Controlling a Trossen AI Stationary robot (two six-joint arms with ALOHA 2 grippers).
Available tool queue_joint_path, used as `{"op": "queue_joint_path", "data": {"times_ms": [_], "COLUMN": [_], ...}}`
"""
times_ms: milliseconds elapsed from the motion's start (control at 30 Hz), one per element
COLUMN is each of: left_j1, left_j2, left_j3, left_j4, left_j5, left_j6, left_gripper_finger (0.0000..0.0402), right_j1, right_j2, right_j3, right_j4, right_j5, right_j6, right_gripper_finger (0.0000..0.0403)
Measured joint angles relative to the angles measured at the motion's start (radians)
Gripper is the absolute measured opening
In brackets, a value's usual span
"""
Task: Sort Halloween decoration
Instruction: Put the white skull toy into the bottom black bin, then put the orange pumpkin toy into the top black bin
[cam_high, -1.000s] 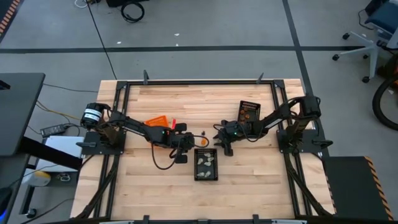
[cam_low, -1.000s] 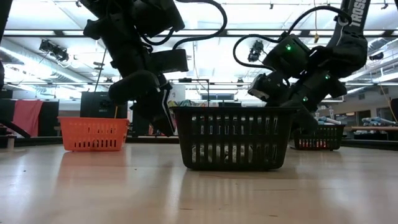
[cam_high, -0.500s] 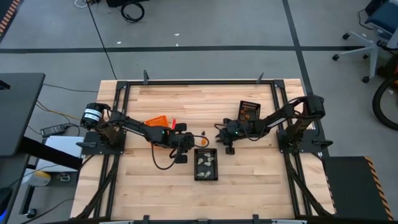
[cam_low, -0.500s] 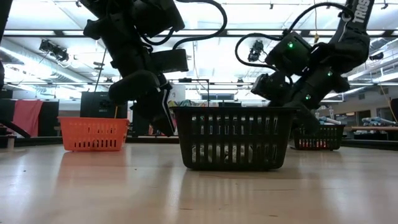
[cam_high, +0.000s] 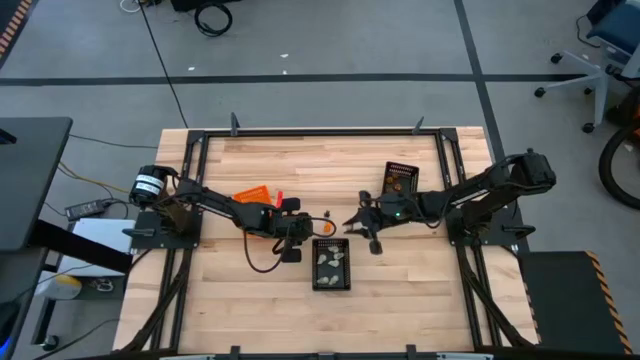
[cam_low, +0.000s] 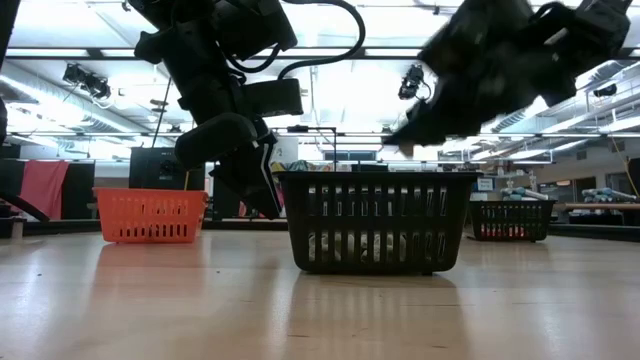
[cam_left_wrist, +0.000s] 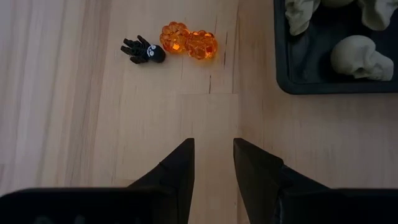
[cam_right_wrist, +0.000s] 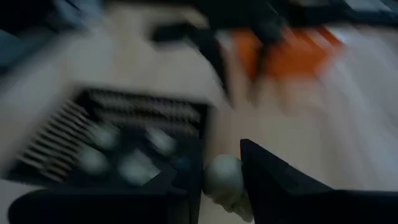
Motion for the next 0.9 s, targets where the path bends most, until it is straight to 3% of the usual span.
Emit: {"op": "queue_joint_path", "data": {"times_ms": [167, 400, 633, 900], "left_j1": [0.000, 0.000, 0.000, 0.000], "left_j2": [0.000, 0.000, 0.000, 0.000], "left_j3": [0.000, 0.000, 0.000, 0.000], "left_j4": [0.000, -0.001, -0.001, 0.015], "left_j5": [0.000, 0.000, 0.000, 0.000], "left_j6": [0.001, -0.003, -0.006, -0.008], "left_gripper_finger": [0.0116, 0.0116, 0.0116, 0.0116], "right_j1": [0.039, 0.074, 0.065, 0.054], "right_j2": [0.027, 0.230, 0.356, 0.313], "right_j3": [0.000, 0.015, 0.108, 0.143], "right_j4": [0.187, 0.445, 0.369, 0.220], "right_j5": [-0.161, -0.192, -0.191, -0.169], "right_j6": [0.018, 0.026, 0.070, 0.041], "right_gripper_finger": [0.0102, 0.0103, 0.0113, 0.0174]}}
